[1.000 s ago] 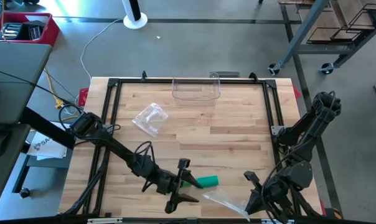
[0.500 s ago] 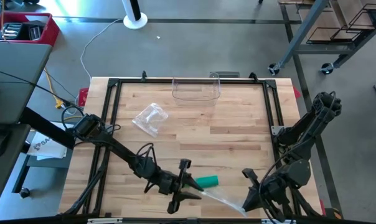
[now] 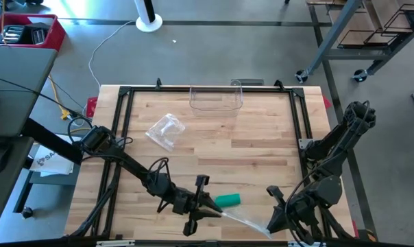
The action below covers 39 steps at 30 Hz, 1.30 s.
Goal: Roll bandage
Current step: Open the right transparent zip bag
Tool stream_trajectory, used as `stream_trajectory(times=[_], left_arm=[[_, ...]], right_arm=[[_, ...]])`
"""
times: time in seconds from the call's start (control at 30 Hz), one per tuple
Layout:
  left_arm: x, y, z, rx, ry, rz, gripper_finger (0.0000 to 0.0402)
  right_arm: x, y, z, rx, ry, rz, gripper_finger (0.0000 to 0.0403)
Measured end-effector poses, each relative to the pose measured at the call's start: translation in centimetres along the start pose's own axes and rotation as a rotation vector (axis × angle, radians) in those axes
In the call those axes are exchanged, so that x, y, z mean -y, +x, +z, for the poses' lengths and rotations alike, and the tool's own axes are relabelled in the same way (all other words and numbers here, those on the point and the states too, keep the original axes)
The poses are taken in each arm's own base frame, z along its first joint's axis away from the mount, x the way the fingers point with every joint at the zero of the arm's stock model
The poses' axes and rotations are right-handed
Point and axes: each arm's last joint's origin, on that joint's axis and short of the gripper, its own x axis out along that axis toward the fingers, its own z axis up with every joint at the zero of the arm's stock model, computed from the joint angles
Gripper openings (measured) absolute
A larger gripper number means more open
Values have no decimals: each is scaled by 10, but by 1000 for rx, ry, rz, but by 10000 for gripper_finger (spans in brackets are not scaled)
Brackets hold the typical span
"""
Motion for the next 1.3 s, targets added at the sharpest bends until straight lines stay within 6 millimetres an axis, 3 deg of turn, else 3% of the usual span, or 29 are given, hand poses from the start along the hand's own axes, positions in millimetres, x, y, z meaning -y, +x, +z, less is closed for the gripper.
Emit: stream_trajectory(times=[0.37,0.73,0.87,0.97,1.1,1.3], left_arm=[[-1,0,0,17,26,-30,4],[-1,0,0,22,19,-38,5],[1,0,-3,-46,24,33,2],[7,-3,-6,-168,49,154,1],[19,-10,-7,-338,80,307,1],[32,-22,-8,-543,101,446,1]], right_arm=[[0,0,0,1,0,0,0],[8,2,-3,-13,29,-27,0],[11,3,-5,-30,85,-61,0],[15,2,-9,-89,145,-210,4],[13,-3,-22,-227,171,-376,34],[19,-10,-36,-354,173,-551,123]])
